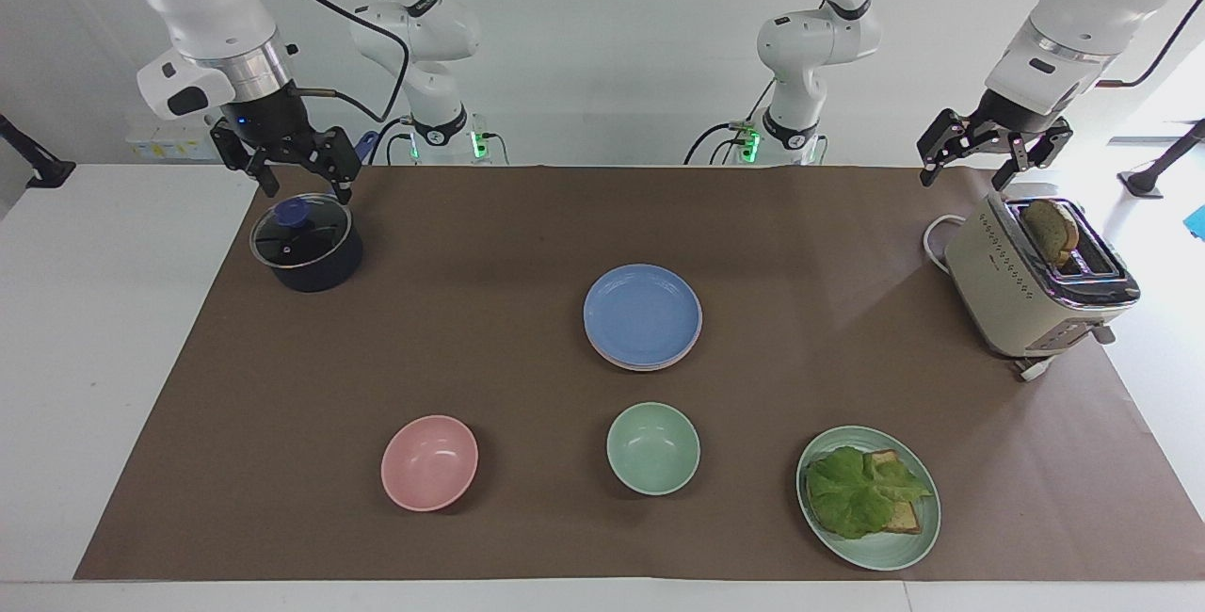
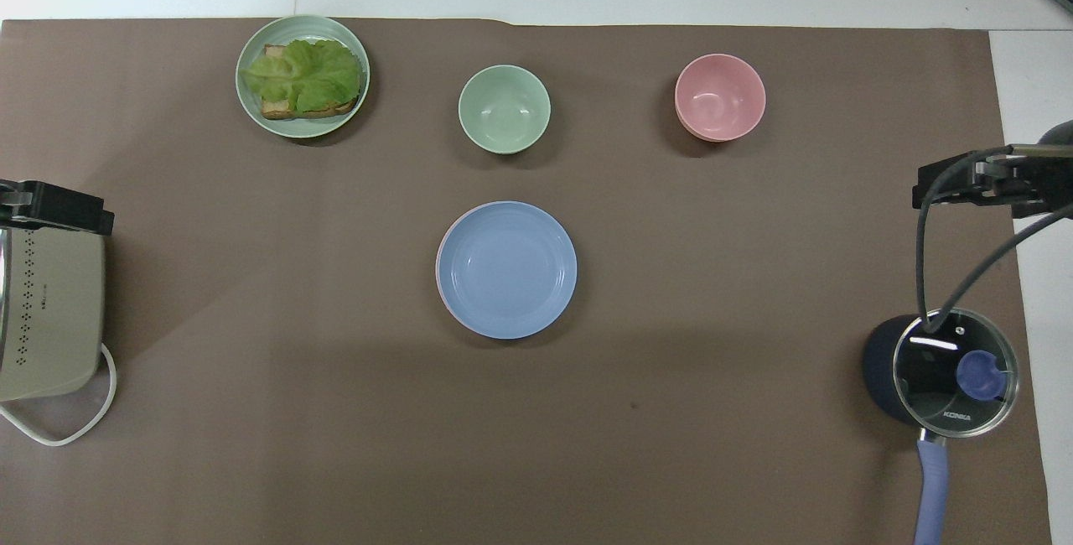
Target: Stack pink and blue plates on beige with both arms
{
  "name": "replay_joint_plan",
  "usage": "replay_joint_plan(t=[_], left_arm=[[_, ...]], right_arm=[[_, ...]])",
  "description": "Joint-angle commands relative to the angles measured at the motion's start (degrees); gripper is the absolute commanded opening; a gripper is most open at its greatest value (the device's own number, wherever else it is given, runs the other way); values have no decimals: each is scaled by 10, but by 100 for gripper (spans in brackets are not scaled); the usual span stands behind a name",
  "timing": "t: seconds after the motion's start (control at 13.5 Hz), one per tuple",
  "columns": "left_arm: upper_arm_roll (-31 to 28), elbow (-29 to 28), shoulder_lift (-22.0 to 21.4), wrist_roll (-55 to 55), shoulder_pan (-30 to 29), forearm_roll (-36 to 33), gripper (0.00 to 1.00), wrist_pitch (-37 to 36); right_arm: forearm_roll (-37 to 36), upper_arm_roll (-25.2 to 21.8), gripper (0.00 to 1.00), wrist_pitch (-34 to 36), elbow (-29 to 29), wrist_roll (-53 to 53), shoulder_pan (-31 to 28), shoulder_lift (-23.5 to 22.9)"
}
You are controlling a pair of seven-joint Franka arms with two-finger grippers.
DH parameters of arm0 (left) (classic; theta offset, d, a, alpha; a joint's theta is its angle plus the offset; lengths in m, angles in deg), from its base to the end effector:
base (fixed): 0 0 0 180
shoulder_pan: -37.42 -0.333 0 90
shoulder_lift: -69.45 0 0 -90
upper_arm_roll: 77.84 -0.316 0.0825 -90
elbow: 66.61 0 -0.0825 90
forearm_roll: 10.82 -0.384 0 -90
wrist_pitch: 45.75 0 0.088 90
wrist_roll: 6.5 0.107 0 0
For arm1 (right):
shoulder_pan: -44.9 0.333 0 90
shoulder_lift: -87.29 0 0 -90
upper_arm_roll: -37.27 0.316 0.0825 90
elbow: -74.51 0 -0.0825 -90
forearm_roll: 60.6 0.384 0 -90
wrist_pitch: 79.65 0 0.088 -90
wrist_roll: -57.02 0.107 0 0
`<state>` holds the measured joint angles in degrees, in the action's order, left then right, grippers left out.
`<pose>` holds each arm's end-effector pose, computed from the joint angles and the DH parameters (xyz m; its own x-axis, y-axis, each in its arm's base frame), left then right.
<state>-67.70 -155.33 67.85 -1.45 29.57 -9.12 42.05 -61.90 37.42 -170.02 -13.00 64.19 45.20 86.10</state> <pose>0.5418 -0.0264 0.6467 0.9916 -0.1288 0.0136 -0.1291 -0.9913 0.0236 0.5622 0.0020 0.6340 0.9926 -0.1168 0.0317 -0.1175 -0.9929 0.0188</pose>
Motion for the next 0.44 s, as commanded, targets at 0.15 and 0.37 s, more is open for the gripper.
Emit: replay_joint_plan(t=[0.15, 0.37], left_arm=[[1, 5, -2, 7, -1, -10, 100, -11], [1, 5, -2, 7, -1, -10, 100, -11]], right_arm=[[5, 8, 100, 4, -22, -17, -11, 18], [6, 8, 100, 4, -23, -14, -10, 19]])
